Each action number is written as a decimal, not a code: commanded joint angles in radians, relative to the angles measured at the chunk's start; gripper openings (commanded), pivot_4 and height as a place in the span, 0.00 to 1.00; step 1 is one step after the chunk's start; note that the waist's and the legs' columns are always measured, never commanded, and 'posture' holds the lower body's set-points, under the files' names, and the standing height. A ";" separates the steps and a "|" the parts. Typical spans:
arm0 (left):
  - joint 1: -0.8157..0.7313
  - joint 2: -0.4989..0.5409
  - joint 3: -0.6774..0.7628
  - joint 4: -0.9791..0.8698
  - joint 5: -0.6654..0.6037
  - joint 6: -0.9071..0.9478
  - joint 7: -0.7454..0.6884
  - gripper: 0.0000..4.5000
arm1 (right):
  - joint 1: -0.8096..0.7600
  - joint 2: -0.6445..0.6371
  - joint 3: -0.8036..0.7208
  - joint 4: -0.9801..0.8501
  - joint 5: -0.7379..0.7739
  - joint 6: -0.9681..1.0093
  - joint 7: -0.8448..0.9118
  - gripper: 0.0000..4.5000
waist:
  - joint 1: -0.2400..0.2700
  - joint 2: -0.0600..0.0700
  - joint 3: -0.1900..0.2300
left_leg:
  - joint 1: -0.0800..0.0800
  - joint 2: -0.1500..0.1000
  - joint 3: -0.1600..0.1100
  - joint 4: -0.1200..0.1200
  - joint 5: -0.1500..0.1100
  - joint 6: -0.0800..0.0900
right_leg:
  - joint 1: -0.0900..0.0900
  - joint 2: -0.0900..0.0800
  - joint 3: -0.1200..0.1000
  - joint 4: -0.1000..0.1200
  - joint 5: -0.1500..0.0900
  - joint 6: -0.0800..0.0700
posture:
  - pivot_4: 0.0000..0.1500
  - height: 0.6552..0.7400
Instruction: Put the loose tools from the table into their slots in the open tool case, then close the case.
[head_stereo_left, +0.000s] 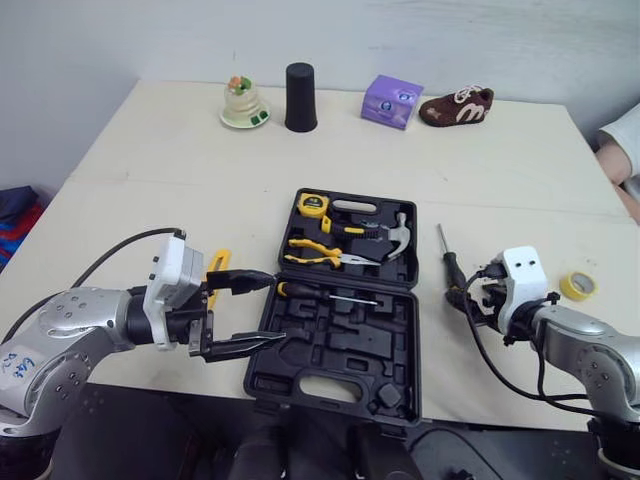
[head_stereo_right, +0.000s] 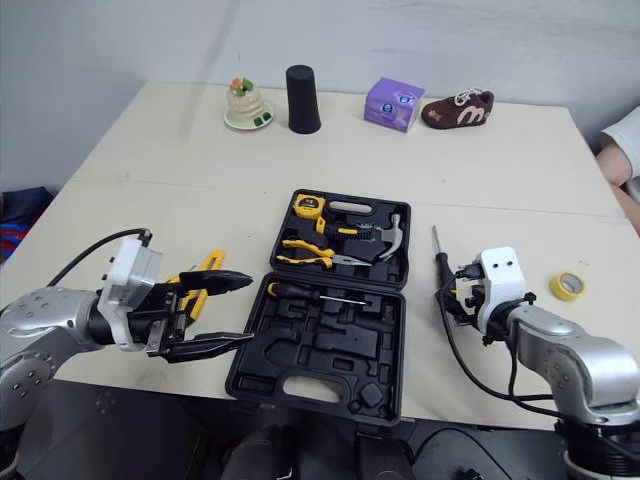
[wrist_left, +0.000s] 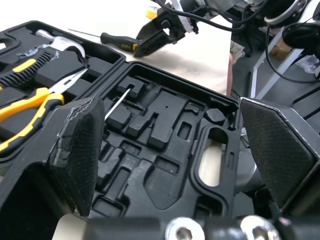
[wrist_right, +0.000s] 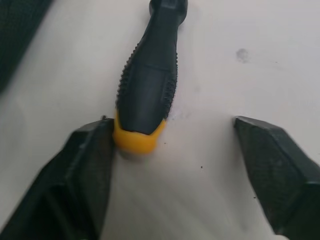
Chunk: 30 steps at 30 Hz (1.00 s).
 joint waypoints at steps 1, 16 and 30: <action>-0.004 0.011 0.018 -0.034 -0.024 0.003 -0.006 1.00 | -0.010 0.013 0.013 -0.004 -0.034 -0.024 0.020 0.41 | -0.004 0.000 0.000 | 0.001 0.000 0.000 0.000 0.000 0.000 | 0.000 0.000 0.000 0.001 0.000 0.000 | 1.00 1.00; 0.003 0.001 0.020 -0.017 0.004 -0.014 -0.005 1.00 | -0.054 0.007 0.008 -0.019 -0.065 0.044 0.091 0.40 | -0.009 0.000 0.000 | 0.002 0.000 0.001 -0.001 0.000 0.000 | 0.001 0.000 0.002 0.000 0.000 0.000 | 1.00 1.00; 0.000 0.036 0.017 -0.003 0.016 -0.010 -0.042 1.00 | -0.178 -0.033 0.068 0.048 -0.100 0.090 0.180 0.73 | -0.010 -0.001 0.001 | 0.001 0.000 0.002 -0.002 0.000 0.000 | 0.000 0.000 0.002 -0.002 0.000 0.000 | 1.00 1.00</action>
